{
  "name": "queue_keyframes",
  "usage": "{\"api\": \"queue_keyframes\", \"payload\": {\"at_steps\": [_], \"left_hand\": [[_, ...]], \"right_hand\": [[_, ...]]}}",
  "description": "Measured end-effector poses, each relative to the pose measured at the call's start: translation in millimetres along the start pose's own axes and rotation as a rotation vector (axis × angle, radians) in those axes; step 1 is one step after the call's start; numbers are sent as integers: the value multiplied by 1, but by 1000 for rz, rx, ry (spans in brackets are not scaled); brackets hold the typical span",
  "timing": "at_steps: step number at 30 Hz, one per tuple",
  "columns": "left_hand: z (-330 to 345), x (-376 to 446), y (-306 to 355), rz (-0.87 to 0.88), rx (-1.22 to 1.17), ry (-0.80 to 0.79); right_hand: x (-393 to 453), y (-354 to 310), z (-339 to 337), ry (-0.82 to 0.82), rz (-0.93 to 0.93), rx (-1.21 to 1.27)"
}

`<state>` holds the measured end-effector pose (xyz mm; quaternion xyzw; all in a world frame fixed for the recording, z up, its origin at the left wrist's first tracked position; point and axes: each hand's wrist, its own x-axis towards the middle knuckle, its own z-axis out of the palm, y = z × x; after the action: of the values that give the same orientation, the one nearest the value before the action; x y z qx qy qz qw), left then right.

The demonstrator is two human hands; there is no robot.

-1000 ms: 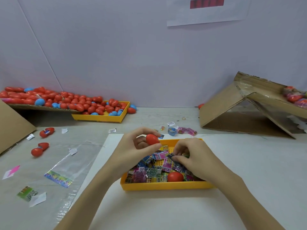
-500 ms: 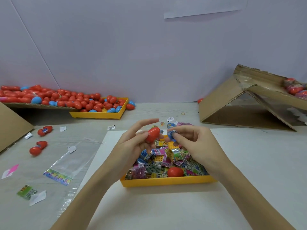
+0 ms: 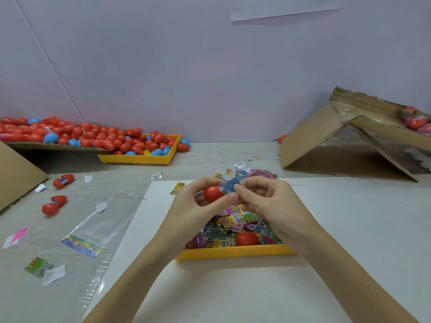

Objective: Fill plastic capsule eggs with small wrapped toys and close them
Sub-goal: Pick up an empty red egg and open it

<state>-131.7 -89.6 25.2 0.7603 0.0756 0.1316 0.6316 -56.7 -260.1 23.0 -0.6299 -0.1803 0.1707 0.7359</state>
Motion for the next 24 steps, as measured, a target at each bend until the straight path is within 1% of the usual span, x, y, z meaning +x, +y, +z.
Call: {"api": "queue_keyframes", "payload": {"at_steps": [2, 6, 8, 10, 12, 13, 14, 19, 24], "left_hand": [[0, 0, 1, -19, -12, 44], [-7, 2, 2, -68, -138, -18], [-9, 2, 2, -50, -79, -11], [-9, 2, 1, 14, 56, 17], [-8, 1, 0, 88, 175, 20], [-8, 1, 0, 111, 204, 9], [-8, 0, 1, 118, 206, -9], [-14, -1, 7, 78, 51, -186], [-13, -3, 9, 95, -42, -171]], "right_hand": [[0, 1, 2, -28, 13, 28], [1, 2, 1, -40, 27, -4], [0, 0, 1, -59, -3, -64], [-1, -2, 0, -80, -97, -214], [-1, -2, -1, -63, -219, -459], [-1, -1, -1, -42, -253, -533], [-1, -1, -1, -11, -260, -548], [2, 0, -8, 136, -236, -360], [2, -2, -7, 148, -236, -274]]}}
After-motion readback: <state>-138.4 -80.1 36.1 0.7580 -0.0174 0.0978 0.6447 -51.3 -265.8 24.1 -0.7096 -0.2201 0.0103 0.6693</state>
